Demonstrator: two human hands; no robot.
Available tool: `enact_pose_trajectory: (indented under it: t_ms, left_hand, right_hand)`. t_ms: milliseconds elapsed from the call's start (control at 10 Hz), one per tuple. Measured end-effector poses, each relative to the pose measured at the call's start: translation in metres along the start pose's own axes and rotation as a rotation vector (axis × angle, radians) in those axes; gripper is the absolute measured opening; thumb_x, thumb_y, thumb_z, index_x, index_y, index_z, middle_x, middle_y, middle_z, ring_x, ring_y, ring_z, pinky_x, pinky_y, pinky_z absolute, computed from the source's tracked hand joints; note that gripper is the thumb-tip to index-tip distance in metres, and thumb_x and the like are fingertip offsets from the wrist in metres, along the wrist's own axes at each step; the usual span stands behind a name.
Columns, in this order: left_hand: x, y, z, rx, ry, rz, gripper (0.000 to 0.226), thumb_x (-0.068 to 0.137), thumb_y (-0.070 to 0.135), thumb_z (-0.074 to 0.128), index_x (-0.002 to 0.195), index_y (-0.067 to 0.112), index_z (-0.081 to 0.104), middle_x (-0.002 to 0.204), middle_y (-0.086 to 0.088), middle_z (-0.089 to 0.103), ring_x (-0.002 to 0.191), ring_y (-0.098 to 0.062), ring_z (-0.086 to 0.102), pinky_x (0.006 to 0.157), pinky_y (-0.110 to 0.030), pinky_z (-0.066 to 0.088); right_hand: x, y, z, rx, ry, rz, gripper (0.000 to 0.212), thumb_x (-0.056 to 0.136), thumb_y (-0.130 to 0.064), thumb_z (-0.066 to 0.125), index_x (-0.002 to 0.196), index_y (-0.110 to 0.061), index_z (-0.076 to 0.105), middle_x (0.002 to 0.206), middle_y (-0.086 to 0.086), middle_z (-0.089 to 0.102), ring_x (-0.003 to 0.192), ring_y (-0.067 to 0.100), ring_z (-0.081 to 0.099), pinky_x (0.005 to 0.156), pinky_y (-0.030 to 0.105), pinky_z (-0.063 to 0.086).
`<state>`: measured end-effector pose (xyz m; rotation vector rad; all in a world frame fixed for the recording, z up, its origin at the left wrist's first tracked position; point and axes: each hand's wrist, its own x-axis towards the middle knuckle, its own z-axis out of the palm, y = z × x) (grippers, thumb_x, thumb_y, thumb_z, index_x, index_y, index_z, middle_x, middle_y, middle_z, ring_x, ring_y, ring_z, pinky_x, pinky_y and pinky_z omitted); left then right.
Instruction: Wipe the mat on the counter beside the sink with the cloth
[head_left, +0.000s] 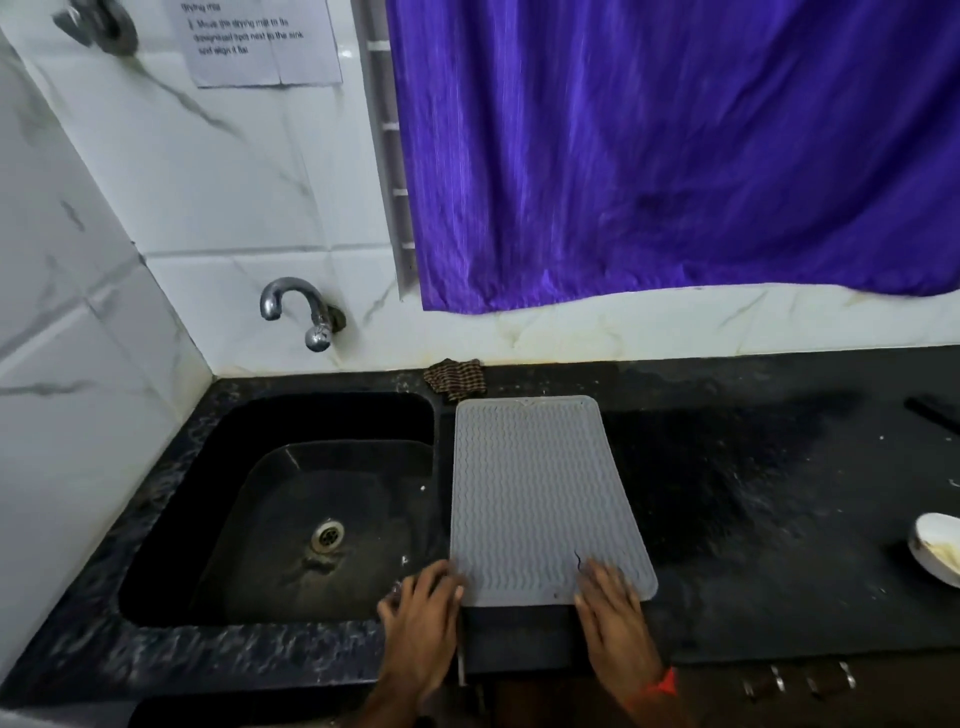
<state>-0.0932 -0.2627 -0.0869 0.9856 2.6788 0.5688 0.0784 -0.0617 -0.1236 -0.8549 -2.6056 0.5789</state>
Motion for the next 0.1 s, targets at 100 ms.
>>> enact_pose_trajectory:
  t_ms: [100]
  left_hand:
    - [0.0046,-0.034,-0.0178,-0.041,0.018,0.034,0.045,0.09,0.045,0.015,0.099,0.041,0.058,0.105,0.025,0.058,0.103,-0.004,0.046,0.084,-0.034,0.022]
  right_hand:
    - [-0.0014,-0.0084,0.0156,0.078,0.08,0.008,0.061,0.101,-0.047,0.022,0.103,-0.012,0.072,0.113,0.006,0.069,0.113,0.02,0.057,0.11,0.02,0.028]
